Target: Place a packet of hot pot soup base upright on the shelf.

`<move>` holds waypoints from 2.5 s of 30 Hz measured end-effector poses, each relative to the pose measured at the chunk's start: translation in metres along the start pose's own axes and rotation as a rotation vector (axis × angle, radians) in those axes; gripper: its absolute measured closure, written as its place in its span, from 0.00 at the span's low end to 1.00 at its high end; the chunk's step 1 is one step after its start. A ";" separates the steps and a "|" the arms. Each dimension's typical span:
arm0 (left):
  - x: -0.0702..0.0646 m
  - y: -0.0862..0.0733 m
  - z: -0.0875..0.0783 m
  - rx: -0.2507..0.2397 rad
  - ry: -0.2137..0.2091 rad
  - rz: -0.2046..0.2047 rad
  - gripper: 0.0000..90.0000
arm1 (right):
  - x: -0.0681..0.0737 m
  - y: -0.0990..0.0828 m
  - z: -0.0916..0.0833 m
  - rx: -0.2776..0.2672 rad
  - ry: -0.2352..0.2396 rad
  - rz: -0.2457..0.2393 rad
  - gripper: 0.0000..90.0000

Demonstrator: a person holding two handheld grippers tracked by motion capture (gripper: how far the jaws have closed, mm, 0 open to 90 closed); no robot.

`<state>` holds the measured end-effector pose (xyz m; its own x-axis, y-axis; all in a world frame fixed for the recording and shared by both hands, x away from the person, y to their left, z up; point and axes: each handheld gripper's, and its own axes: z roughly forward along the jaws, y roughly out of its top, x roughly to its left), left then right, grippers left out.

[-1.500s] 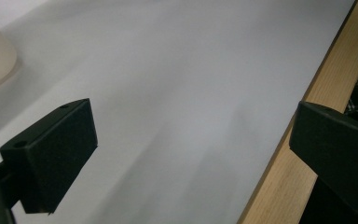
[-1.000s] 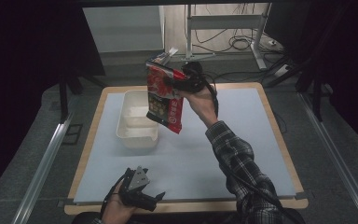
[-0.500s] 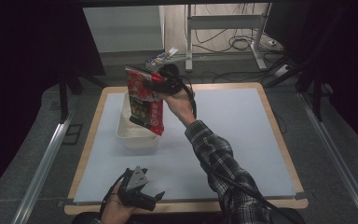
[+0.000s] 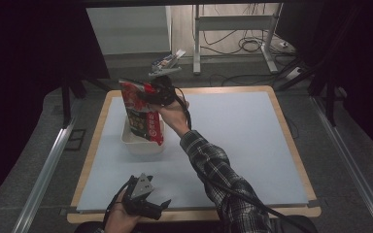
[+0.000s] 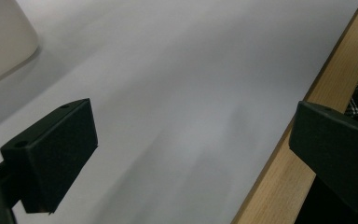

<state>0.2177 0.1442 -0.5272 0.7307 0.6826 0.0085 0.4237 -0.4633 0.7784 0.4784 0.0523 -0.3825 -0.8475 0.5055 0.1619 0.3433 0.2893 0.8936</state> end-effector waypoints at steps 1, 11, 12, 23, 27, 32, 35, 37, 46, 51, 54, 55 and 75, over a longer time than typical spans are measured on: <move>0.000 0.000 0.000 0.000 0.000 0.001 0.01 | 0.001 -0.003 0.002 0.001 -0.003 -0.007 0.81; -0.002 0.000 0.002 0.011 -0.002 0.008 0.01 | 0.004 -0.020 0.005 0.004 -0.026 -0.049 0.80; -0.002 0.000 0.002 0.012 -0.001 0.010 0.01 | 0.004 -0.022 0.004 -0.006 -0.019 -0.044 0.80; -0.001 -0.001 0.003 0.017 0.001 0.008 0.01 | 0.001 -0.043 0.004 0.085 -0.025 -0.082 0.81; -0.001 0.000 0.003 0.012 0.002 0.008 0.01 | 0.000 -0.043 0.003 0.092 -0.018 -0.075 0.79; -0.001 0.000 0.002 -0.009 0.003 0.015 0.01 | 0.000 -0.041 0.005 0.134 -0.010 -0.084 0.56; 0.000 -0.001 0.002 -0.020 0.004 0.009 0.01 | 0.000 -0.037 0.001 0.143 -0.008 -0.115 0.40; 0.001 -0.001 0.001 -0.025 0.002 0.001 0.01 | -0.001 -0.035 0.000 0.152 -0.001 -0.121 0.31; 0.002 -0.001 0.001 -0.043 -0.017 -0.015 0.00 | -0.001 -0.027 -0.013 0.177 0.031 -0.140 0.11; 0.001 0.000 0.001 -0.047 -0.005 0.001 0.00 | 0.002 -0.024 -0.027 0.179 0.009 -0.170 0.09; 0.001 0.000 0.001 -0.046 0.004 0.005 0.00 | 0.001 -0.023 -0.036 0.175 0.011 -0.172 0.08; 0.000 0.000 0.001 -0.043 0.010 0.008 0.00 | 0.001 -0.023 -0.039 0.174 0.010 -0.175 0.08; 0.002 0.000 0.000 -0.039 0.041 0.005 0.00 | -0.003 -0.061 -0.076 0.199 -0.017 -0.219 0.01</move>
<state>0.2193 0.1456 -0.5271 0.7099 0.7033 0.0376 0.3985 -0.4450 0.8020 0.4294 -0.0287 -0.4053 -0.9036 0.4270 -0.0343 0.2272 0.5455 0.8068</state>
